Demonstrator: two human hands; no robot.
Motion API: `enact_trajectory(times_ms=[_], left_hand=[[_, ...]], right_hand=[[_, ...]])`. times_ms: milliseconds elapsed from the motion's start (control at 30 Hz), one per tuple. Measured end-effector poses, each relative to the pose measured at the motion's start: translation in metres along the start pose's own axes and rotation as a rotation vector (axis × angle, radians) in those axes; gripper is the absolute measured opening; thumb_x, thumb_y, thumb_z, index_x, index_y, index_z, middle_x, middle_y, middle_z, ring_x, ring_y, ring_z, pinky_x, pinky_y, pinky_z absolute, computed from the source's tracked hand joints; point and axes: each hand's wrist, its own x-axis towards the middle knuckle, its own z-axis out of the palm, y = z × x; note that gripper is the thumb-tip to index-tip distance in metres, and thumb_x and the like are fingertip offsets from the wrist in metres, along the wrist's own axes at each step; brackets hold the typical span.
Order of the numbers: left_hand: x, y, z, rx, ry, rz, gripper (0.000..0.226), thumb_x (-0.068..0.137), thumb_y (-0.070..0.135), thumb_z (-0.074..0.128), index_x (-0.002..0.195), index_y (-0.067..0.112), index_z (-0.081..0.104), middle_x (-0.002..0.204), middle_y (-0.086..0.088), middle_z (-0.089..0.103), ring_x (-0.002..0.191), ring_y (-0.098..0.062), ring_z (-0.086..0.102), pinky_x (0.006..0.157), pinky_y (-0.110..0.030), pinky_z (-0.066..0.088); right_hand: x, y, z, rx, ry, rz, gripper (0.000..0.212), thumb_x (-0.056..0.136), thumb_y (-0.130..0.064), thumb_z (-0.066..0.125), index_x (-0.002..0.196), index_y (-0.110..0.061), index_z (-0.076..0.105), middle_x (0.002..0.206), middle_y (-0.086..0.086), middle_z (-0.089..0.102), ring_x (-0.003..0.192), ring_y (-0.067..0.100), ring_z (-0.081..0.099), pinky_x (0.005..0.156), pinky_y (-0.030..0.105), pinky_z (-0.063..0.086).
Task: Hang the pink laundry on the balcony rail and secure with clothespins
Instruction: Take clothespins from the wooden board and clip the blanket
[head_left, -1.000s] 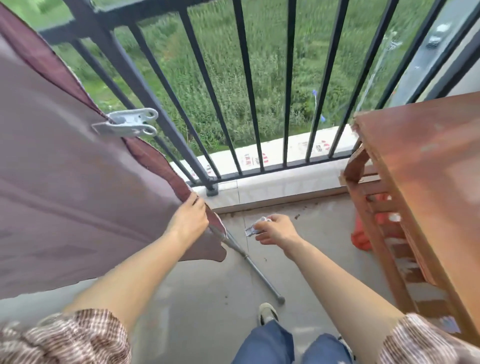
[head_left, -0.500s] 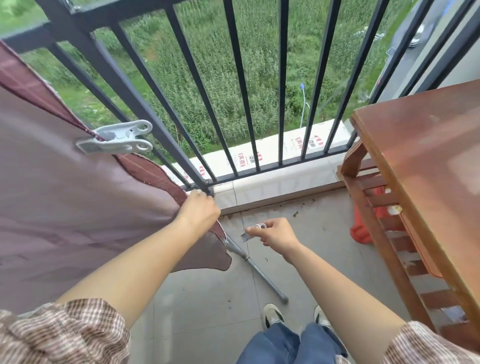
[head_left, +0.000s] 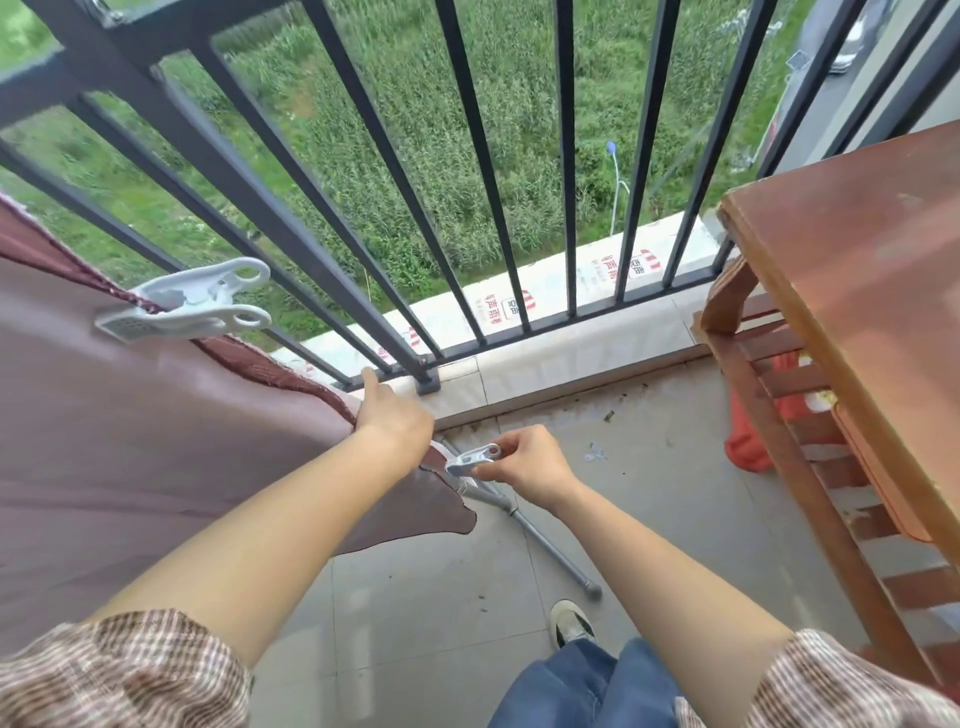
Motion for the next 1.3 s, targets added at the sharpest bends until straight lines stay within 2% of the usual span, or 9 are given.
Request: enact_trajectory(times_ms=[133, 267, 367, 533, 700, 900, 1067, 1200, 1300], left_hand=[[0.003, 0.004, -0.005, -0.045, -0.081, 0.024, 0.033, 0.088, 0.010, 0.055, 0.121, 0.016, 0.056, 0.126, -0.002, 0.058, 0.119, -0.031, 0.051, 0.103, -0.052, 0.030], [0.000, -0.001, -0.007, -0.105, 0.040, 0.109, 0.031, 0.088, -0.002, 0.048, 0.115, 0.007, 0.061, 0.124, -0.008, 0.060, 0.115, -0.030, 0.058, 0.080, -0.036, 0.047], [-0.004, -0.008, -0.002, -0.085, 0.118, 0.181, 0.027, 0.086, 0.000, 0.049, 0.107, 0.008, 0.062, 0.115, -0.009, 0.064, 0.108, -0.031, 0.062, 0.070, -0.034, 0.042], [-0.009, -0.011, 0.008, -0.083, 0.207, 0.203, 0.028, 0.089, 0.006, 0.048, 0.117, 0.008, 0.048, 0.112, -0.010, 0.064, 0.106, -0.033, 0.061, 0.067, -0.034, 0.034], [-0.009, -0.012, 0.009, -0.047, 0.232, 0.245, 0.021, 0.089, 0.004, 0.046, 0.099, 0.011, 0.063, 0.106, -0.009, 0.067, 0.101, -0.032, 0.063, 0.067, -0.033, 0.037], [-0.008, -0.014, 0.008, -0.159, 0.250, 0.234, 0.020, 0.085, 0.003, 0.047, 0.075, 0.019, 0.053, 0.099, -0.009, 0.066, 0.095, -0.032, 0.063, 0.063, -0.033, 0.036], [-0.007, -0.014, 0.008, -0.181, 0.238, 0.223, 0.017, 0.089, 0.013, 0.050, 0.088, 0.016, 0.067, 0.100, -0.008, 0.067, 0.097, -0.033, 0.063, 0.064, -0.031, 0.035], [-0.006, -0.013, 0.008, -0.182, 0.255, 0.204, 0.016, 0.089, 0.013, 0.050, 0.092, 0.014, 0.066, 0.103, -0.008, 0.067, 0.098, -0.032, 0.063, 0.064, -0.032, 0.035], [-0.004, -0.012, 0.011, -0.202, 0.268, 0.192, 0.018, 0.088, 0.011, 0.051, 0.095, 0.016, 0.067, 0.103, -0.007, 0.067, 0.097, -0.031, 0.063, 0.063, -0.031, 0.036]], right_hand=[[-0.002, 0.004, -0.003, 0.007, 0.011, -0.015, 0.016, 0.068, -0.017, 0.081, 0.075, -0.005, 0.074, 0.063, -0.001, 0.057, 0.059, 0.008, 0.045, 0.054, 0.020, 0.036], [-0.002, 0.005, -0.004, -0.048, 0.032, -0.003, 0.018, 0.068, -0.016, 0.082, 0.079, -0.004, 0.074, 0.065, 0.001, 0.059, 0.059, 0.008, 0.047, 0.047, 0.014, 0.034], [0.000, 0.001, -0.001, -0.046, 0.051, -0.012, 0.018, 0.067, -0.014, 0.083, 0.078, -0.005, 0.074, 0.067, 0.003, 0.061, 0.063, 0.010, 0.050, 0.051, 0.019, 0.038], [-0.002, -0.005, 0.004, -0.014, 0.107, -0.115, 0.018, 0.065, -0.020, 0.085, 0.080, -0.013, 0.077, 0.075, 0.008, 0.073, 0.064, 0.008, 0.055, 0.064, 0.029, 0.049], [-0.002, -0.005, -0.001, -0.065, 0.129, -0.143, 0.028, 0.063, -0.022, 0.088, 0.087, -0.012, 0.079, 0.075, 0.001, 0.071, 0.069, 0.012, 0.059, 0.069, 0.031, 0.050], [-0.003, -0.011, -0.002, -0.141, 0.076, -0.169, 0.028, 0.062, -0.022, 0.088, 0.086, -0.011, 0.079, 0.078, 0.004, 0.075, 0.068, 0.008, 0.062, 0.069, 0.028, 0.051], [0.000, -0.014, 0.016, -0.140, 0.057, -0.187, 0.027, 0.062, -0.022, 0.088, 0.086, -0.014, 0.079, 0.074, 0.009, 0.075, 0.064, 0.006, 0.055, 0.061, 0.025, 0.043], [0.004, -0.010, 0.029, -0.131, 0.052, -0.175, 0.027, 0.060, -0.025, 0.088, 0.084, -0.016, 0.080, 0.073, 0.011, 0.074, 0.064, 0.008, 0.055, 0.063, 0.031, 0.048], [0.006, -0.006, 0.035, -0.095, 0.077, -0.160, 0.029, 0.062, -0.024, 0.088, 0.087, -0.014, 0.079, 0.072, 0.003, 0.073, 0.065, 0.007, 0.057, 0.065, 0.029, 0.049]])
